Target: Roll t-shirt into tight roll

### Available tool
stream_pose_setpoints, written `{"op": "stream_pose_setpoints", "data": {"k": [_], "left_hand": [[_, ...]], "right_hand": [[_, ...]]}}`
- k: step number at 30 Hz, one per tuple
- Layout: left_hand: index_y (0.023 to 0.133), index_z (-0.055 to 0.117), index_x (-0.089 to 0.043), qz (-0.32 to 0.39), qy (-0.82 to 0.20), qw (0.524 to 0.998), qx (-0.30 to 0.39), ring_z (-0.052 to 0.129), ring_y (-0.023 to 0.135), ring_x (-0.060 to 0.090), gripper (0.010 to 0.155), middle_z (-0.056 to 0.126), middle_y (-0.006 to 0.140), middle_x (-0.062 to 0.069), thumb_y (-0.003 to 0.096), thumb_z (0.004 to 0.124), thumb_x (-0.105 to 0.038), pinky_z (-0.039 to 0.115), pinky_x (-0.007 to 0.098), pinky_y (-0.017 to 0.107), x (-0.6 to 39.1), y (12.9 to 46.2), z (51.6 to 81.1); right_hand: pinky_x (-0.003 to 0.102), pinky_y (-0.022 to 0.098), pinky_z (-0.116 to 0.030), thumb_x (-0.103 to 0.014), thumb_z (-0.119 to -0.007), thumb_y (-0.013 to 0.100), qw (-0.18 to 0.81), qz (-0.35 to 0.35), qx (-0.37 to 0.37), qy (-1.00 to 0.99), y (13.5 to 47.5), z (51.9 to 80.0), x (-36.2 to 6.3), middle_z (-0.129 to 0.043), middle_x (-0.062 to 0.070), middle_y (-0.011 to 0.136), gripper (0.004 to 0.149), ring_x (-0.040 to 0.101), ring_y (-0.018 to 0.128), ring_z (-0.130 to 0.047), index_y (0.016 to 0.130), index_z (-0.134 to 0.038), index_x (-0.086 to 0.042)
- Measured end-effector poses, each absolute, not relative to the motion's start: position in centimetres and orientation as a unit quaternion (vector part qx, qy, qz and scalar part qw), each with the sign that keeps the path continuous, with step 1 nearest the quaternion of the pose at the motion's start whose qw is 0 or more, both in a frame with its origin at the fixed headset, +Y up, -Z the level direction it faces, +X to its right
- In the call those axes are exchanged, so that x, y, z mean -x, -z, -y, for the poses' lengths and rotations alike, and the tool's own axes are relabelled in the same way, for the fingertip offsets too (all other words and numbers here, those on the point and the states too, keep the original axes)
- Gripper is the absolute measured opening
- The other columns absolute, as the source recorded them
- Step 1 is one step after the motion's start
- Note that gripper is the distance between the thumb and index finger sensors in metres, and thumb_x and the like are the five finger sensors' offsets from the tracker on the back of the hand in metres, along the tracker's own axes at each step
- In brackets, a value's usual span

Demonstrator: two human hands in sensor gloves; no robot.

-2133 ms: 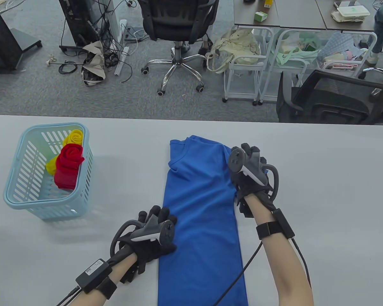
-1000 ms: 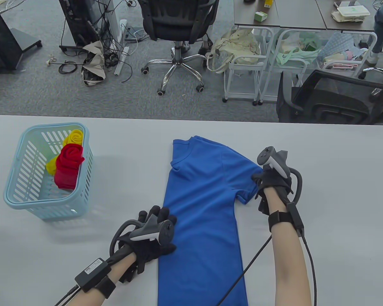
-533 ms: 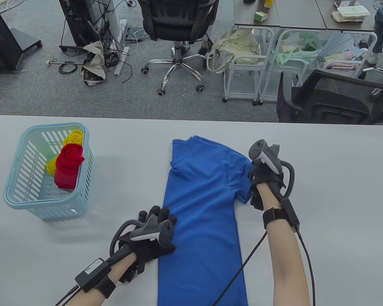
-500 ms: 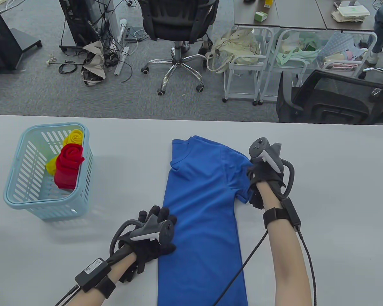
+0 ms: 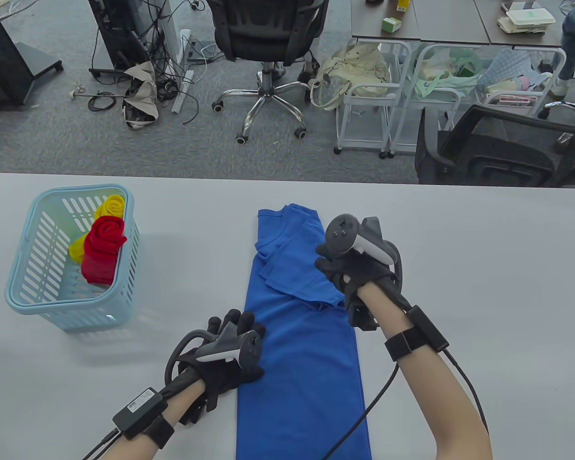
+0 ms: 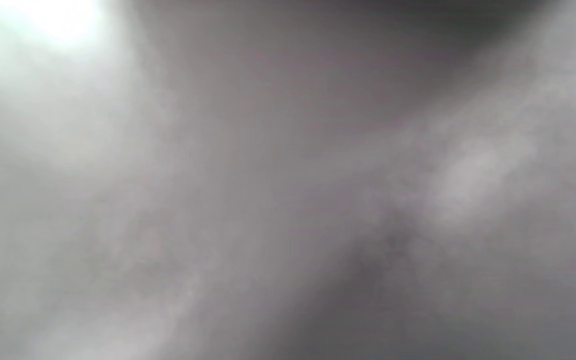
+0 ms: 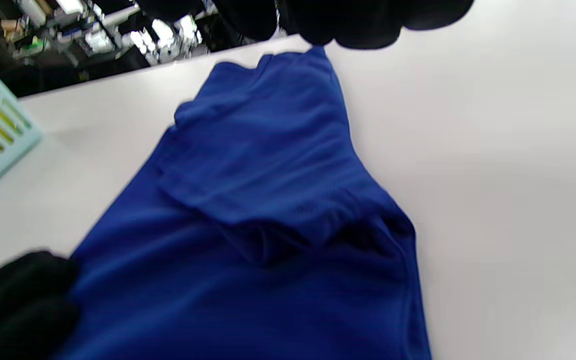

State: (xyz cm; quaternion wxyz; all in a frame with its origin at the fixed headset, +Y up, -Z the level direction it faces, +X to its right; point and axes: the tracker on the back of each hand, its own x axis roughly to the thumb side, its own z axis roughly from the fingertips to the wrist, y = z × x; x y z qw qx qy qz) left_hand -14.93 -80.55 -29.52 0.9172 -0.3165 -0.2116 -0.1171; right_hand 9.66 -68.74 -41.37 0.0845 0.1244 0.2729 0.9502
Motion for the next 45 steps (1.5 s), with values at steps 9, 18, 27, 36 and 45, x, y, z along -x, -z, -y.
{"op": "stream_pose_setpoints", "data": {"k": [9,18,27,36,45], "left_hand": [[0.101,-0.015,-0.036,0.173,0.156,0.933,0.275,-0.004,0.109,0.036,0.082,-0.015,0.114,0.004,0.034,0.019,-0.071,0.022,0.058,0.083,15.4,30.4,79.8],[0.104,-0.008,-0.035,0.177,0.102,0.94,0.275,0.006,0.112,0.034,0.081,-0.007,0.117,0.005,0.0352,0.02,-0.068,0.025,0.054,0.084,16.7,30.6,79.0],[0.108,-0.001,-0.031,0.229,0.035,0.935,0.269,0.011,0.113,0.036,0.081,-0.002,0.118,0.008,0.0405,0.027,-0.067,0.028,0.055,0.084,15.5,28.1,77.2],[0.099,-0.019,-0.032,0.271,0.174,0.906,0.275,-0.007,0.107,0.035,0.082,-0.022,0.11,0.006,0.0343,0.017,-0.068,0.013,0.056,0.08,12.6,26.7,80.1],[0.093,-0.025,-0.036,0.252,0.142,0.892,0.346,-0.018,0.102,0.031,0.079,-0.03,0.103,0.0,0.037,0.02,-0.069,0.004,0.054,0.078,12.9,30.6,80.2]], "right_hand": [[0.066,0.071,-0.017,-0.057,-0.036,0.058,-0.043,-0.355,-0.134,-0.924,40.4,78.3,-8.9,0.023,0.016,0.102,0.078,0.047,0.099,0.014,0.102,0.016,-0.017],[0.066,0.072,-0.014,-0.057,-0.038,0.058,0.086,-0.311,-0.132,-0.937,39.1,76.7,-11.1,0.024,0.017,0.103,0.081,0.048,0.098,0.017,0.106,0.012,-0.017],[0.065,0.072,-0.026,-0.052,-0.038,0.06,0.037,-0.32,-0.227,-0.919,28.7,75.3,-11.5,0.009,0.02,0.111,0.075,0.05,0.102,0.005,0.112,0.0,-0.012],[0.065,0.068,-0.008,-0.057,-0.029,0.057,-0.074,-0.355,-0.244,-0.899,24.9,79.1,-9.5,0.028,0.019,0.099,0.08,0.048,0.092,0.022,0.099,0.022,-0.013],[0.059,0.07,-0.008,-0.059,-0.037,0.057,-0.047,-0.366,-0.213,-0.905,29.3,78.9,-10.1,0.024,0.012,0.101,0.08,0.043,0.094,0.02,0.1,0.018,-0.02]]}}
